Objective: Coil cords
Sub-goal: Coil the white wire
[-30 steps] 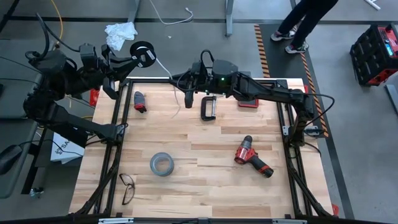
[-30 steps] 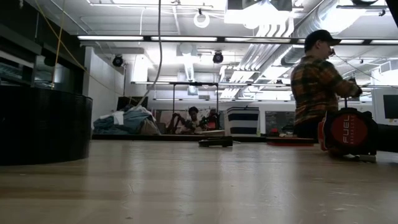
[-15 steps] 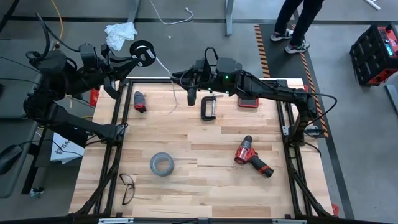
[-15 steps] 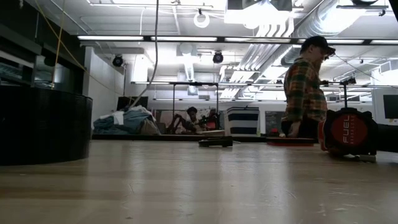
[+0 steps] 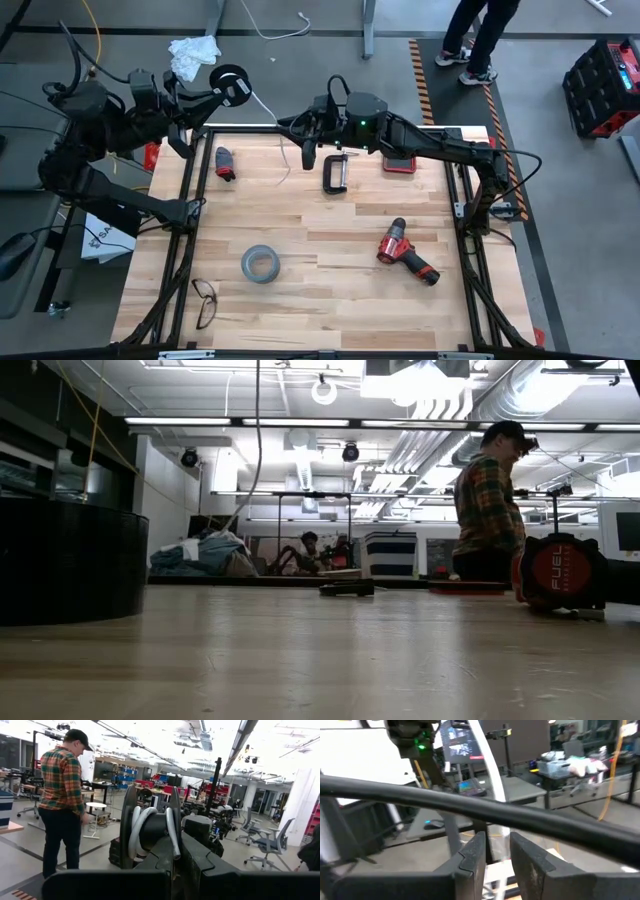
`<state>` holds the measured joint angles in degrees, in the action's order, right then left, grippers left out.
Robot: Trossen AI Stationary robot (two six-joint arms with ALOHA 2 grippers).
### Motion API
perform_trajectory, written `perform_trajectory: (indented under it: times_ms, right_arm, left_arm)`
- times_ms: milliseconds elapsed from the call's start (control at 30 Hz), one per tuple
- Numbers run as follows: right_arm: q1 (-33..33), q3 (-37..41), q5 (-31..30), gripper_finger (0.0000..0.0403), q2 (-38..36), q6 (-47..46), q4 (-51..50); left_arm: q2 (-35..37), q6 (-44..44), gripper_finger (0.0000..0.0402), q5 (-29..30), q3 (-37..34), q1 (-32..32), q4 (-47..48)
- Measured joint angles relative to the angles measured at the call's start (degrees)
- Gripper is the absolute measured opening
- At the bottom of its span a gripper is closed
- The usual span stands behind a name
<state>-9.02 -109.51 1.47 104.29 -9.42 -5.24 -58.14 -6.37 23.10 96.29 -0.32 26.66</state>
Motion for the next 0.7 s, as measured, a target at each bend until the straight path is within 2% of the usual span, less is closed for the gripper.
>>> perform_trajectory:
  times_ms: [700]
  right_arm:
    - [-0.35,0.00,0.68,0.0083,0.07,0.43,-2.44]
  left_arm:
    - [-0.36,-0.02,0.0005,0.00,0.00,0.00,-0.11]
